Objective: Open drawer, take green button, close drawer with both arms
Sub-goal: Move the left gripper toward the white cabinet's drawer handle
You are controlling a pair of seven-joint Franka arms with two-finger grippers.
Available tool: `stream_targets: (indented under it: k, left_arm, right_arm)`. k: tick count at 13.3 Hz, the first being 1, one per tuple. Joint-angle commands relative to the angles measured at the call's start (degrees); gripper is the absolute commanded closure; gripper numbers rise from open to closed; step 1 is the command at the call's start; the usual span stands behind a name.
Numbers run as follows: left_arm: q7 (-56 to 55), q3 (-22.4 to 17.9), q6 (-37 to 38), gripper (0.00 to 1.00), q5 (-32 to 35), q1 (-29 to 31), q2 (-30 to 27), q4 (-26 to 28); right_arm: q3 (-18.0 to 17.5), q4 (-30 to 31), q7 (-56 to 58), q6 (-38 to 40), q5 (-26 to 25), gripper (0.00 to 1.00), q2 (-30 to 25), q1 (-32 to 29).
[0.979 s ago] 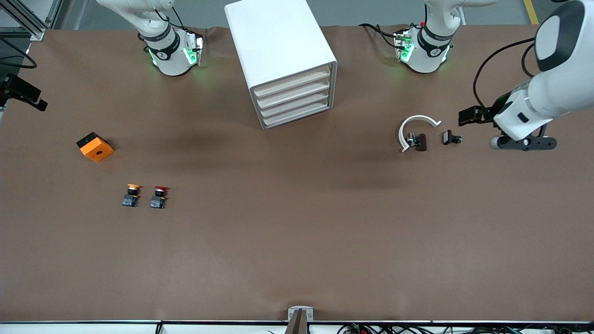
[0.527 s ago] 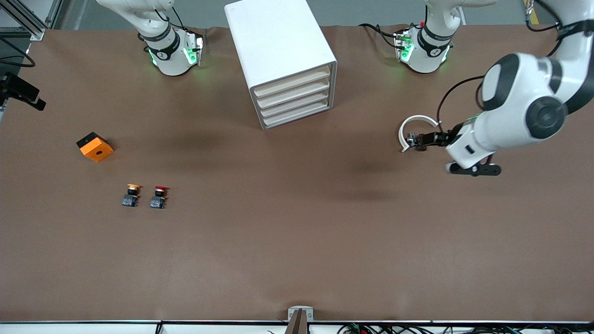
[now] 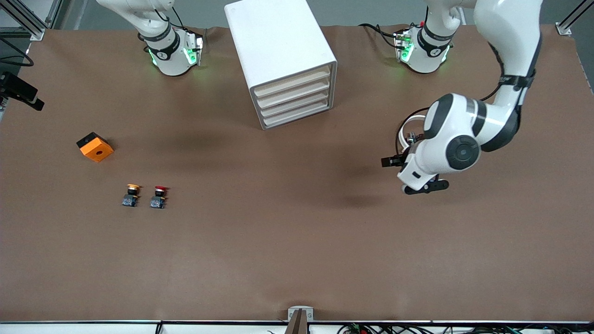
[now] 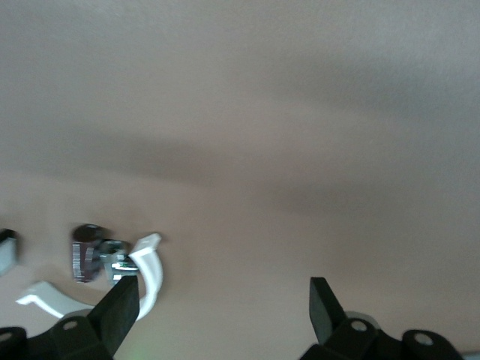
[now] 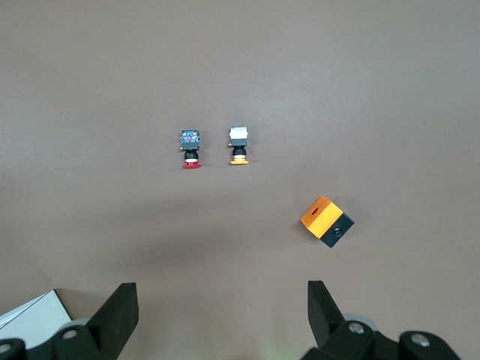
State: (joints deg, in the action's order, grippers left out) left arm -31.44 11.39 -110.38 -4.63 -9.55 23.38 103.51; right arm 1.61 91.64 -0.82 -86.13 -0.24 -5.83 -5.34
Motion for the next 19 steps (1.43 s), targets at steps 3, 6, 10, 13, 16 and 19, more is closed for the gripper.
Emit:
stream_targets:
  k: [3, 6, 10, 13, 16, 19]
  left_arm:
    - [-28.7, 0.4, 2.4, 0.0, -0.6, -4.8, 10.4, -13.8]
    - [-42.0, 0.4, 9.3, 0.0, -5.8, -6.6, 17.3, -22.5]
    - [-54.1, 0.3, 16.1, 0.0, -14.5, -9.4, 18.4, -23.6]
    - [-67.1, 0.4, 21.1, 0.0, -19.2, -10.3, 20.5, -23.7]
    - [-77.3, 0.4, 23.5, 0.0, -25.2, -11.4, 21.9, -23.7]
    - [-83.7, 0.4, 25.1, 0.0, -29.9, -12.3, 24.5, -23.5]
  right_arm:
    - [0.0, -1.3, -0.3, -0.3, -0.1, 0.0, 3.4, 0.9]
    - [0.0, -2.6, -0.2, -0.4, -0.6, 0.0, 6.6, 1.6]
    - [-0.1, -3.5, -0.6, -0.2, -0.6, 0.0, 9.6, 1.7]
    - [-0.1, -3.6, -0.3, -0.3, -0.4, 0.0, 12.1, 2.0]
    - [-0.1, -3.7, -0.1, -0.4, -0.6, 0.0, 14.4, 1.6]
    - [0.0, -3.8, -0.8, -1.5, -0.9, 0.0, 14.8, 1.8]
